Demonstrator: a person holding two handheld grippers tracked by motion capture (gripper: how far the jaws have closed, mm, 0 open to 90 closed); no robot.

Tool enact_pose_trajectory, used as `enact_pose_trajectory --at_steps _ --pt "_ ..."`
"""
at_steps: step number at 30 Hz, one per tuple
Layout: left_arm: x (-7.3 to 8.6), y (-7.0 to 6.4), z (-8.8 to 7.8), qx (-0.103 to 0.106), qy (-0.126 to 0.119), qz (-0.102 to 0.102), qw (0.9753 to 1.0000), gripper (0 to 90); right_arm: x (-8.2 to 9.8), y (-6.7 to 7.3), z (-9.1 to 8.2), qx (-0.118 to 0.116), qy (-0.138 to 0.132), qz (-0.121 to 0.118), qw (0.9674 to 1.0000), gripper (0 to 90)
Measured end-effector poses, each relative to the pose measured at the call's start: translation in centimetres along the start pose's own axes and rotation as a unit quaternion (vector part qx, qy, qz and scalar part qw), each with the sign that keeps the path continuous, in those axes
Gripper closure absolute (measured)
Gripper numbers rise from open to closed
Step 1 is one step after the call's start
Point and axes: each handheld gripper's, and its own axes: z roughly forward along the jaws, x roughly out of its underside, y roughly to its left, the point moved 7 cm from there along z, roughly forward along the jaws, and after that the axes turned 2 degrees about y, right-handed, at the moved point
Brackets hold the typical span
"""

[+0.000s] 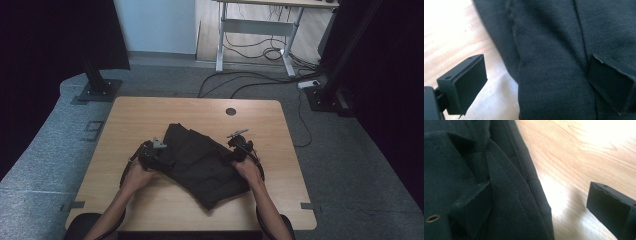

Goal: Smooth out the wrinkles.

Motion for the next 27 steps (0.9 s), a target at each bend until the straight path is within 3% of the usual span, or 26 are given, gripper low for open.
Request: enact_pose_trajectory --at_steps 3,6,11,16,18,20,22,25,27 --pt "0.0 0.4 -0.4 0.013 0.004 -0.004 0.9999 2.0 -0.1 0.2 0.0 -0.010 -0.002 0.003 0.9999 9.3" --pt "-1.2 1.1 -1.1 -0.007 -0.004 0.015 0.9999 1.1 -0.1 0.3 -0.9 -0.010 -0.011 0.002 0.9999 11.4" --pt "-4.4 1.7 -1.5 -0.011 -0.027 0.028 0.9992 1.3 -1.0 0.1 -4.9 0.004 -0.048 0.008 0.9988 11.4" --pt "-6.1 2.3 -0.1 -0.025 -0.014 0.035 0.9990 0.0 -0.7 1.2 -9.4 0.012 -0.073 -0.006 0.9973 11.3" --pt "-6.3 3.1 1.4 -0.042 0.010 0.032 0.9986 0.0 -0.1 1.9 -10.4 0.007 -0.074 -0.008 0.9972 11.3" --pt "-6.2 3.3 1.9 -0.048 0.020 0.031 0.9981 0.0 0.3 2.2 -10.6 0.004 -0.071 -0.009 0.9974 11.3" --pt "-5.4 3.9 3.2 -0.057 0.040 0.030 0.9972 0.0 1.8 3.3 -10.1 -0.006 -0.054 -0.011 0.9984 10.8" --pt "-4.8 3.9 3.5 -0.053 0.041 0.023 0.9975 0.2 3.0 4.0 -9.0 -0.013 -0.039 -0.009 0.9991 10.4" --pt "-4.0 3.9 3.5 -0.045 0.033 0.005 0.9984 1.4 4.3 4.4 -7.0 -0.009 -0.019 0.003 0.9998 8.1"
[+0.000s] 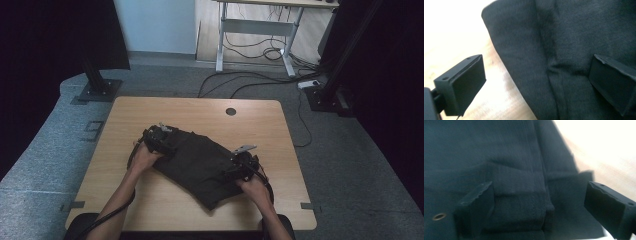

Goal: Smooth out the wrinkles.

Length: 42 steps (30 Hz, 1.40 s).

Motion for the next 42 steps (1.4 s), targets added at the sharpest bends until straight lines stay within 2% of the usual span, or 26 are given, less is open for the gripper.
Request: enact_pose_trajectory --at_steps 3,5,9,11,16,18,23,24,25,28,31,34,37,42 --pt "1.0 -0.1 -0.4 0.005 -0.006 -0.015 0.9998 2.2 0.3 -0.5 1.4 0.012 0.005 0.023 0.9997 4.1" --pt "1.8 -0.2 -0.7 0.015 -0.010 -0.029 0.9994 2.7 0.0 -1.0 2.1 0.019 0.009 0.028 0.9994 3.4" --pt "3.8 -0.3 -1.4 0.048 -0.021 -0.063 0.9967 2.6 -1.2 -2.5 3.2 0.037 0.008 0.035 0.9987 3.4" --pt "4.6 -0.5 -1.7 0.057 -0.027 -0.069 0.9956 2.4 -2.1 -3.4 3.9 0.042 0.007 0.037 0.9984 3.4" --pt "5.0 -0.7 -2.2 0.037 -0.035 -0.057 0.9971 0.9 -3.9 -4.7 5.5 0.041 -0.001 0.039 0.9984 3.4" --pt "4.8 -0.9 -2.2 0.022 -0.034 -0.045 0.9982 0.4 -4.4 -5.0 5.8 0.040 -0.005 0.034 0.9986 3.4" --pt "4.2 -0.8 -2.0 -0.008 -0.033 -0.028 0.9990 0.0 -4.9 -5.5 6.4 0.035 -0.013 0.041 0.9985 3.4" --pt "4.2 -0.8 -2.0 -0.008 -0.033 -0.028 0.9990 0.0 -4.9 -5.6 6.4 0.035 -0.014 0.043 0.9984 3.5" --pt "3.8 -0.5 -1.7 -0.016 -0.035 -0.029 0.9988 0.0 -5.0 -5.7 6.5 0.035 -0.015 0.044 0.9983 3.6" --pt "3.6 -0.3 -1.4 -0.013 -0.035 -0.037 0.9986 0.0 -5.0 -5.9 6.5 0.033 -0.017 0.047 0.9982 4.1" --pt "3.8 -0.1 -1.3 0.007 -0.037 -0.058 0.9976 0.0 -4.9 -6.0 6.3 0.022 -0.023 0.051 0.9982 6.2" --pt "3.7 0.0 -1.7 0.009 -0.041 -0.062 0.9972 0.0 -5.1 -5.8 5.8 0.018 -0.030 0.044 0.9984 8.8" --pt "3.3 0.1 -2.9 -0.001 -0.052 -0.051 0.9973 0.0 -5.4 -5.6 4.8 0.013 -0.043 0.031 0.9985 9.3" --pt "3.3 0.3 -5.7 0.013 -0.074 -0.044 0.9962 0.0 -5.8 -5.4 2.1 0.008 -0.061 0.009 0.9980 9.1"
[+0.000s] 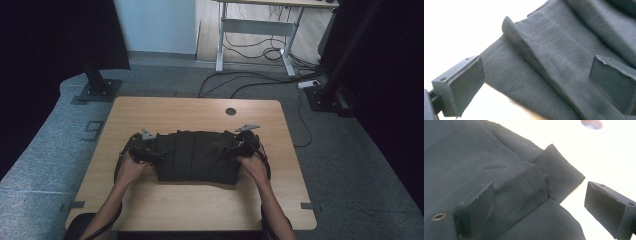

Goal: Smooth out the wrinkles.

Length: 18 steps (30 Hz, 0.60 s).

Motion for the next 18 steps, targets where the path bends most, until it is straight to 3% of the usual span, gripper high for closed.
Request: enact_pose_trajectory --at_steps 9,16,18 --pt "3.3 0.5 -3.2 0.003 0.000 0.006 1.0000 0.0 1.6 -1.1 -4.2 0.007 -0.021 -0.008 0.9997 4.5" --pt "5.7 0.9 -3.7 0.000 0.006 -0.002 1.0000 0.0 4.7 -2.4 -5.5 0.020 -0.012 0.003 0.9997 1.8" --pt "6.8 1.1 -3.5 -0.007 0.016 -0.004 0.9998 0.0 6.5 -2.9 -5.8 0.020 -0.010 0.020 0.9996 1.4"
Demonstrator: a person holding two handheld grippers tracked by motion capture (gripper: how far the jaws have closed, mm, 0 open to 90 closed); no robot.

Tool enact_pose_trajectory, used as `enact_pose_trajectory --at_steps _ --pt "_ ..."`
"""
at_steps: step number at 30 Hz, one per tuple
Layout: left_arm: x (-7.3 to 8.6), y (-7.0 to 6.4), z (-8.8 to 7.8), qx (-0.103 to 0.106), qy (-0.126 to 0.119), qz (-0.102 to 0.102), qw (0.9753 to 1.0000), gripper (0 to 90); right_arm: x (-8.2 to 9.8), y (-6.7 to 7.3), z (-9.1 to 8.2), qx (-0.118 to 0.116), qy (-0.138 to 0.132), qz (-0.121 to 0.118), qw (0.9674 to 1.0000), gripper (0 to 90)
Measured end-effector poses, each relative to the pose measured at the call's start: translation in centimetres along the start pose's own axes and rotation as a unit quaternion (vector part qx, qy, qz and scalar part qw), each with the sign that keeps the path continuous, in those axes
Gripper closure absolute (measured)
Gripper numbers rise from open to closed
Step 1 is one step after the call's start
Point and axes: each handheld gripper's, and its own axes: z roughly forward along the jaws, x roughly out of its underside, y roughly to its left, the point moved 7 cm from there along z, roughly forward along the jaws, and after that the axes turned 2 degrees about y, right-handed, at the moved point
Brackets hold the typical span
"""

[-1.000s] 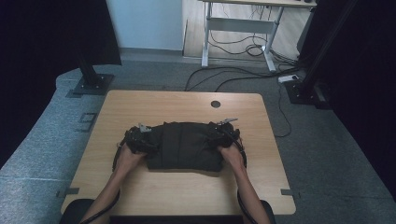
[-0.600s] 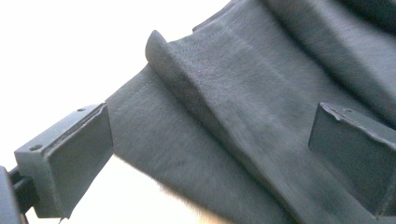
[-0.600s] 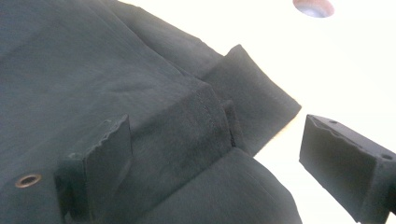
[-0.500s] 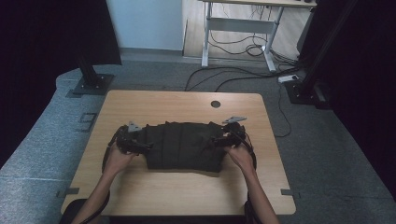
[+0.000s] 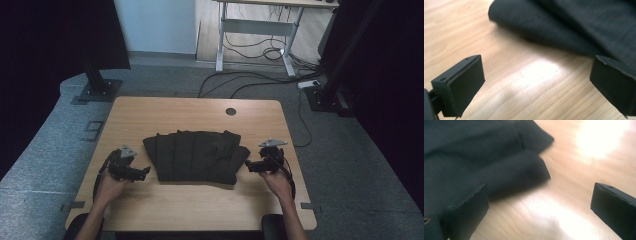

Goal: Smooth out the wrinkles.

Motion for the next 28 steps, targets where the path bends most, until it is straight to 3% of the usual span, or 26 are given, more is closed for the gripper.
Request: enact_pose_trajectory --at_steps 5,9,12,15,18,28 --pt "1.9 0.4 0.6 -0.015 0.022 0.006 0.9996 0.0 2.7 -0.5 0.2 0.000 0.010 0.018 0.9998 1.4" --pt "2.9 0.3 1.0 -0.013 0.031 0.007 0.9994 0.0 4.4 -0.8 0.8 -0.002 0.022 0.028 0.9994 1.4" --pt "3.1 0.2 1.2 0.003 0.023 -0.002 0.9997 0.0 5.3 -1.1 1.2 -0.003 0.028 0.034 0.9990 1.4" --pt "3.2 0.0 1.5 0.040 0.013 -0.016 0.9990 0.0 6.2 -1.3 1.8 -0.005 0.035 0.038 0.9987 0.0" --pt "3.2 0.0 1.5 0.041 0.013 -0.014 0.9990 0.0 6.4 -1.4 2.2 0.011 0.010 0.025 0.9996 0.0" --pt "3.2 0.0 1.6 0.041 0.013 -0.015 0.9990 0.0 6.4 -1.3 2.2 0.012 0.010 0.025 0.9996 0.0"
